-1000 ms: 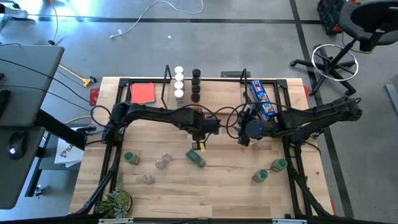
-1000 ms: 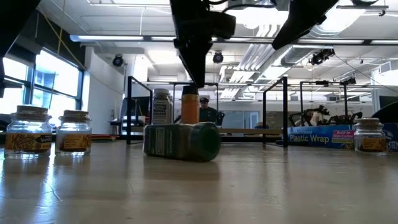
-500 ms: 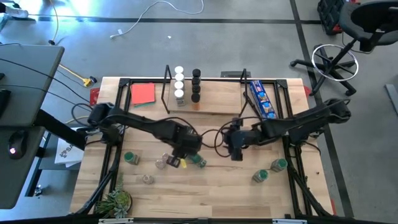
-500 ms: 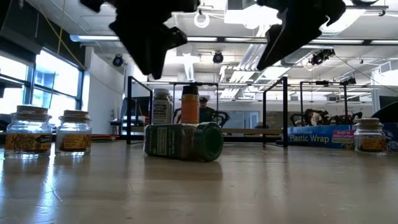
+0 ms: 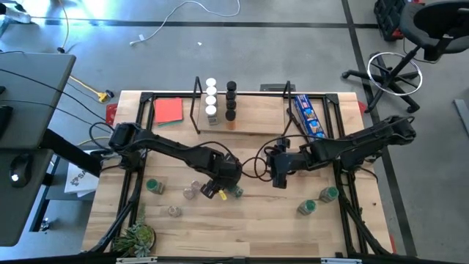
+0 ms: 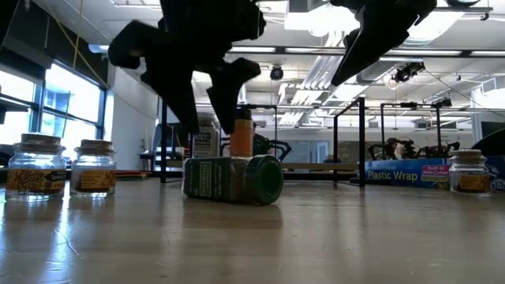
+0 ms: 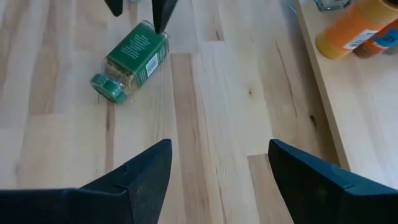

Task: Shelf spices
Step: Put the green seasoning bottle on the shelf

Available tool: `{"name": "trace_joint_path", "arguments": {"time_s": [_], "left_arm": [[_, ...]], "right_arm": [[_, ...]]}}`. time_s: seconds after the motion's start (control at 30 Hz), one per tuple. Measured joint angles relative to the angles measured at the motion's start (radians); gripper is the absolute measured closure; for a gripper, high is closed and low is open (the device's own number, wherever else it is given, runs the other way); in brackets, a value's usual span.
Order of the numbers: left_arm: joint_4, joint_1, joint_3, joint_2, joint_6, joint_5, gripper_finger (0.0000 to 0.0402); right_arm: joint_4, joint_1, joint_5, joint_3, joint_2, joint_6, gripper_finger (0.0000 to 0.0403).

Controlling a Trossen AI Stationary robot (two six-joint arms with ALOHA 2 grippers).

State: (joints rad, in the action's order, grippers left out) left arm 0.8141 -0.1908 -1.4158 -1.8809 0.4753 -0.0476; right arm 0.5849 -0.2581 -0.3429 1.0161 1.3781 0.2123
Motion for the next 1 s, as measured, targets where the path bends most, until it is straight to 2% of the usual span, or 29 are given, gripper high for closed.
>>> {"name": "trace_joint_path", "arguments": {"time_s": [0.17, 0.4, 0.53, 0.7, 0.8, 0.87, 1.0], "left_arm": [[-0.016, 0.013, 0.000, -0.054, 0.007, 0.006, 0.0084], [-0.024, 0.028, 0.000, -0.145, -0.047, -0.002, 0.0085], [-0.057, 0.030, 0.014, -0.160, -0.101, 0.015, 0.0124], [-0.141, 0.047, 0.092, -0.112, -0.223, 0.020, 0.0215], [-0.250, 0.055, 0.189, -0.039, -0.305, 0.012, 0.0215], [-0.382, 0.063, 0.274, 0.037, -0.366, 0.000, 0.0215], [-0.730, 0.074, 0.469, 0.212, -0.500, -0.020, 0.0215]], "right_arm": [[0.002, 0.000, -0.002, 0.000, 0.000, 0.017, 0.0142], [0.002, 0.000, -0.002, 0.000, 0.000, 0.027, 0.0142], [-0.025, -0.004, -0.026, 0.000, 0.005, 0.015, 0.0142], [-0.049, -0.031, -0.087, 0.000, 0.018, 0.008, 0.0142], [-0.051, -0.052, -0.091, 0.000, 0.018, -0.005, 0.0142], [-0.075, -0.065, -0.109, -0.008, 0.018, -0.020, 0.0142], [-0.289, -0.067, -0.117, -0.121, 0.013, -0.065, 0.0142]]}}
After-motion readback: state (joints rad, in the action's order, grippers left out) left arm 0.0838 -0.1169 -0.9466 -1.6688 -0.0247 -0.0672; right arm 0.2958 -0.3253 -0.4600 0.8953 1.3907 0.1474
